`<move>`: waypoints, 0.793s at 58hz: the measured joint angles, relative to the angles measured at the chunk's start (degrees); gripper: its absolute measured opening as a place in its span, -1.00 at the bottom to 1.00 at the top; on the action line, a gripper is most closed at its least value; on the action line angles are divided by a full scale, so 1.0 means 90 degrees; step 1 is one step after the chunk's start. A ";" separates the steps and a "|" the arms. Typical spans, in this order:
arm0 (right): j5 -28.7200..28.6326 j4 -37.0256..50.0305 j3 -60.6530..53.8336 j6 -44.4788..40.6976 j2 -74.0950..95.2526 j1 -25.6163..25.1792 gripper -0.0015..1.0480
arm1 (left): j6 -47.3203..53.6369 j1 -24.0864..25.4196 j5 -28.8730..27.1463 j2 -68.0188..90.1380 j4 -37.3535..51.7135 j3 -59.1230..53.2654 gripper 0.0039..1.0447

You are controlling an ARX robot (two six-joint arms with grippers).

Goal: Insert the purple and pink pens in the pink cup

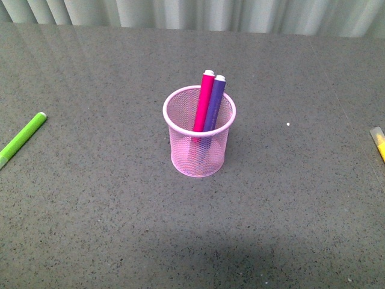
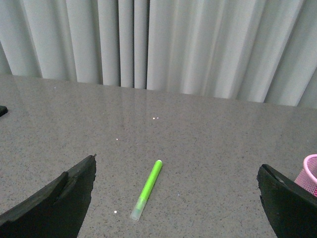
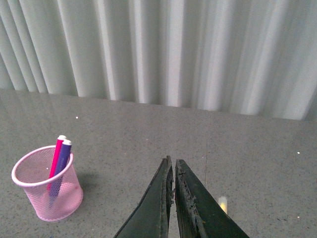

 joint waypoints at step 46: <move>0.0000 -0.1525 0.0002 -0.0002 -0.1498 -0.0002 -0.94 | 0.0000 0.0000 0.0000 0.0000 0.0000 0.0000 0.85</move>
